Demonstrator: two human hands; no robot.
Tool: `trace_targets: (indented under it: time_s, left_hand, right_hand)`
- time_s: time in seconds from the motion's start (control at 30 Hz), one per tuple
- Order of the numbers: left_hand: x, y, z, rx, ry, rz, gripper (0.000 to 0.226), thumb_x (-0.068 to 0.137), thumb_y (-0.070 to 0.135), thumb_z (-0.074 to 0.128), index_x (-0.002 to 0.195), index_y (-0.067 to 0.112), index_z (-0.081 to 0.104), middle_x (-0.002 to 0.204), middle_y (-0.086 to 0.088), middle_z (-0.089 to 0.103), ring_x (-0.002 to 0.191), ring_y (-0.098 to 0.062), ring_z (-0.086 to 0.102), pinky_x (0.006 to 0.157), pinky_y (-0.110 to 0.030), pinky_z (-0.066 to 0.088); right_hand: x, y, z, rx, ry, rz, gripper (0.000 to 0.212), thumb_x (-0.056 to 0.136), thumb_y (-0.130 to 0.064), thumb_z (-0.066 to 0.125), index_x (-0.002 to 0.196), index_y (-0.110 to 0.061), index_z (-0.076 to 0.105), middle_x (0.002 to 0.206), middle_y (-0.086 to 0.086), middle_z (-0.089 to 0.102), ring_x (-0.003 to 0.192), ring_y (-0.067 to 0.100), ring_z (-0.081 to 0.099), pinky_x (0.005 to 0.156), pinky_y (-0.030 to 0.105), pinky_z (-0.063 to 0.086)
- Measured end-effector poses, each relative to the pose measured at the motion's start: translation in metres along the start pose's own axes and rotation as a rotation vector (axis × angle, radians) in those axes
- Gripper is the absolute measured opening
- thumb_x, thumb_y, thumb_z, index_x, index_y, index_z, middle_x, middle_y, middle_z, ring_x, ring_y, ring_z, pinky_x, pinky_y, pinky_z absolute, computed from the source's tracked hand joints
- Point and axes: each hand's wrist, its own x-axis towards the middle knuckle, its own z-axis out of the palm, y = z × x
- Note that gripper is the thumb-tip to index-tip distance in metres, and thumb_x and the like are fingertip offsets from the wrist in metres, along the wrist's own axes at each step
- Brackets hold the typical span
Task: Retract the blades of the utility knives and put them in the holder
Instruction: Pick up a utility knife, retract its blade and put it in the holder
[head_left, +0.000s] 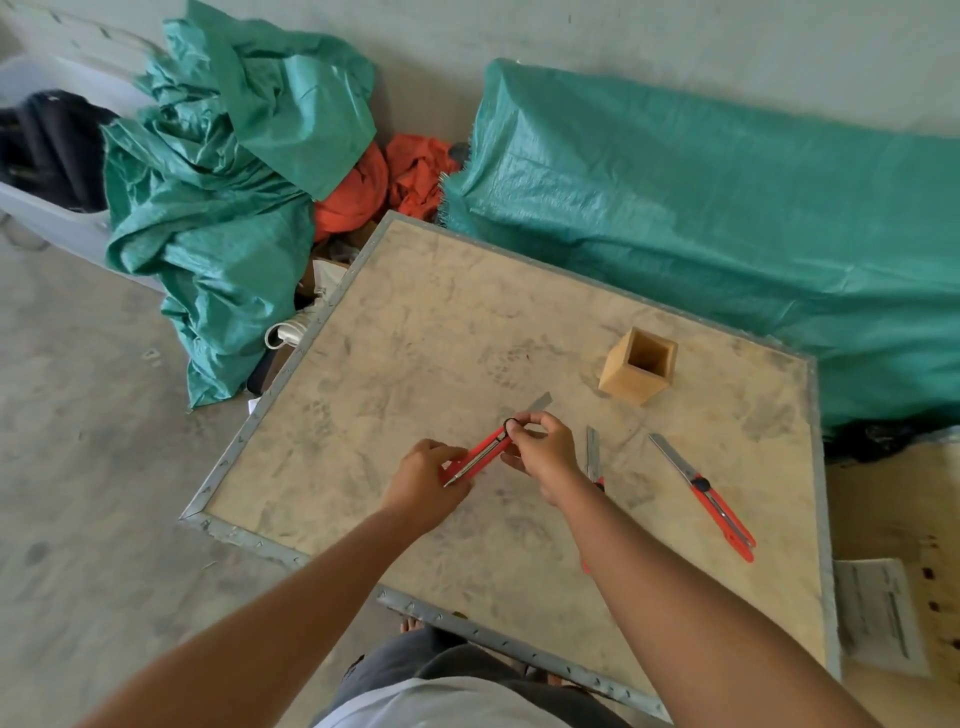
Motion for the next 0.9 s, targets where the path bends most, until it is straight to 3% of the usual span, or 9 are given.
trace_targets:
  time_s: [0.17,0.27,0.37,0.43,0.53,0.73,0.83,0.9]
  left_hand:
    - [-0.014,0.046,-0.029,-0.22,0.021,0.03,0.043,0.076,0.038,0.082,0.117,0.036,0.069,0.102,0.015,0.067,0.079,-0.004,0.066,0.065,-0.012,0.047]
    - [-0.02,0.076,-0.044,-0.392,-0.09,0.071,0.049,0.082,0.02,0.079,0.127,0.035,0.065,0.1,0.012,0.073,0.072,-0.008,0.068,0.071,-0.024,0.058]
    - [-0.028,0.106,-0.051,-0.556,-0.215,0.125,0.057,0.084,-0.003,0.074,0.133,0.022,0.061,0.102,0.002,0.075,0.082,-0.016,0.069,0.083,-0.038,0.062]
    - [-0.035,0.126,-0.049,-0.627,-0.232,0.163,0.056,0.083,-0.007,0.073,0.132,0.018,0.062,0.103,-0.004,0.076,0.087,-0.018,0.071,0.081,-0.036,0.063]
    - [-0.046,0.151,-0.039,-0.69,-0.24,0.206,0.055,0.083,-0.009,0.072,0.131,0.015,0.063,0.105,-0.011,0.075,0.091,-0.024,0.071,0.082,-0.039,0.062]
    - [-0.065,0.193,-0.013,-0.789,-0.202,0.243,0.054,0.081,-0.014,0.07,0.126,0.014,0.065,0.102,-0.018,0.075,0.086,-0.026,0.072,0.079,-0.039,0.063]
    - [-0.072,0.211,0.001,-0.807,-0.199,0.259,0.054,0.081,-0.016,0.069,0.126,0.015,0.065,0.104,-0.022,0.074,0.086,-0.025,0.071,0.08,-0.041,0.063]
    - [-0.075,0.219,0.009,-0.806,-0.197,0.259,0.054,0.082,-0.016,0.068,0.127,0.012,0.065,0.107,-0.025,0.072,0.087,-0.026,0.071,0.081,-0.042,0.063]
  right_hand:
    - [-0.016,-0.056,-0.027,-0.015,-0.083,-0.18,0.014,0.092,-0.011,0.071,0.106,-0.011,0.07,0.103,0.019,0.075,0.085,0.023,0.075,0.075,0.033,0.064]
    - [-0.033,-0.093,-0.053,-0.03,-0.102,-0.289,0.021,0.092,-0.011,0.072,0.112,-0.008,0.07,0.104,0.014,0.075,0.089,0.021,0.074,0.079,0.034,0.064]
    - [-0.053,-0.121,-0.086,-0.042,-0.127,-0.377,0.022,0.091,-0.012,0.072,0.112,-0.009,0.072,0.105,0.01,0.075,0.088,0.017,0.074,0.076,0.028,0.063]
    - [-0.067,-0.133,-0.108,-0.007,-0.151,-0.411,0.021,0.09,-0.011,0.073,0.111,-0.01,0.074,0.104,0.01,0.076,0.084,0.015,0.075,0.073,0.025,0.063]
    - [-0.085,-0.14,-0.139,-0.001,-0.189,-0.461,0.022,0.089,-0.01,0.074,0.111,-0.011,0.076,0.104,0.01,0.078,0.09,0.02,0.077,0.081,0.033,0.063]
    - [-0.121,-0.13,-0.186,-0.244,-0.25,-0.567,0.023,0.093,-0.011,0.07,0.114,-0.018,0.076,0.108,0.004,0.078,0.085,0.01,0.075,0.077,0.031,0.064]
    - [-0.135,-0.125,-0.207,-0.376,-0.24,-0.632,0.022,0.093,-0.014,0.07,0.113,-0.02,0.077,0.085,-0.022,0.075,0.068,-0.002,0.069,0.076,0.035,0.063]
    - [-0.142,-0.122,-0.219,-0.453,-0.248,-0.654,0.023,0.094,-0.015,0.069,0.116,-0.016,0.076,0.064,-0.03,0.07,0.054,-0.005,0.06,0.071,0.032,0.059]
